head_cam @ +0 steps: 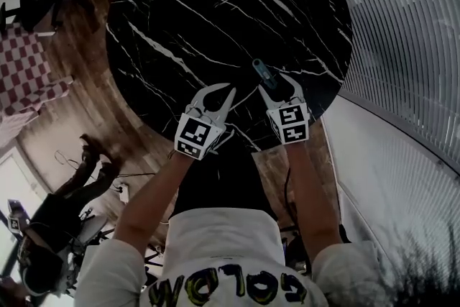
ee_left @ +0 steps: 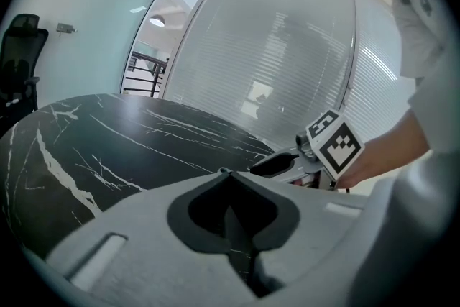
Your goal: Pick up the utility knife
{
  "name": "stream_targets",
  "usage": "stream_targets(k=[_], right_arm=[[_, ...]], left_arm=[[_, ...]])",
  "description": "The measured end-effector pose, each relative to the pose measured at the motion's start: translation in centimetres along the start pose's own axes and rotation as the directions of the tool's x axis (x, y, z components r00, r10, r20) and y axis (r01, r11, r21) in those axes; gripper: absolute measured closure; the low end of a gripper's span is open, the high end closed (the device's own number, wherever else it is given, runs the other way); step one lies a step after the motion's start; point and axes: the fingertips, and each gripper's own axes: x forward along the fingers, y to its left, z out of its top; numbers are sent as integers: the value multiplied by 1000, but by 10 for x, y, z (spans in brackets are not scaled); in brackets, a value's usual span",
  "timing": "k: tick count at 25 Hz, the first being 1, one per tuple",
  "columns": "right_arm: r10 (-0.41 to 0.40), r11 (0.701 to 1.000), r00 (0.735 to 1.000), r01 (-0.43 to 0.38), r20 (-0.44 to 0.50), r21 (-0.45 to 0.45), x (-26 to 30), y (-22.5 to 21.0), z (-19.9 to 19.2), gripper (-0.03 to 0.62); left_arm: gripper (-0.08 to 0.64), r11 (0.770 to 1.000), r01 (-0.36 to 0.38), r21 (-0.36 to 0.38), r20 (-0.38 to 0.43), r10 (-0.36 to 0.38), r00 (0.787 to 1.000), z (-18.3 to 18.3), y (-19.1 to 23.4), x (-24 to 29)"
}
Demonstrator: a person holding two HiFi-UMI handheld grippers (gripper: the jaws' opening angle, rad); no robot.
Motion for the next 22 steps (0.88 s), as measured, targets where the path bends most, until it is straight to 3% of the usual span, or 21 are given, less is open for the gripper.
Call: stream_targets(k=[7,17,22], right_arm=[[0,1000,1000,0,-22,-8,12,0,-8,359],[-14,997,1000,13,-11,-72,12,3,-7,449],[-21,998,1000,20,-9,-66,9,5,-7,456]], left_arm=[[555,1000,-22,-20,0,22,1000,-9,12,2],[555,999,-39,-27,-17,39,999,-12,19,-7],[555,998,-47,-29,-7,47,999,-7,17,-14]])
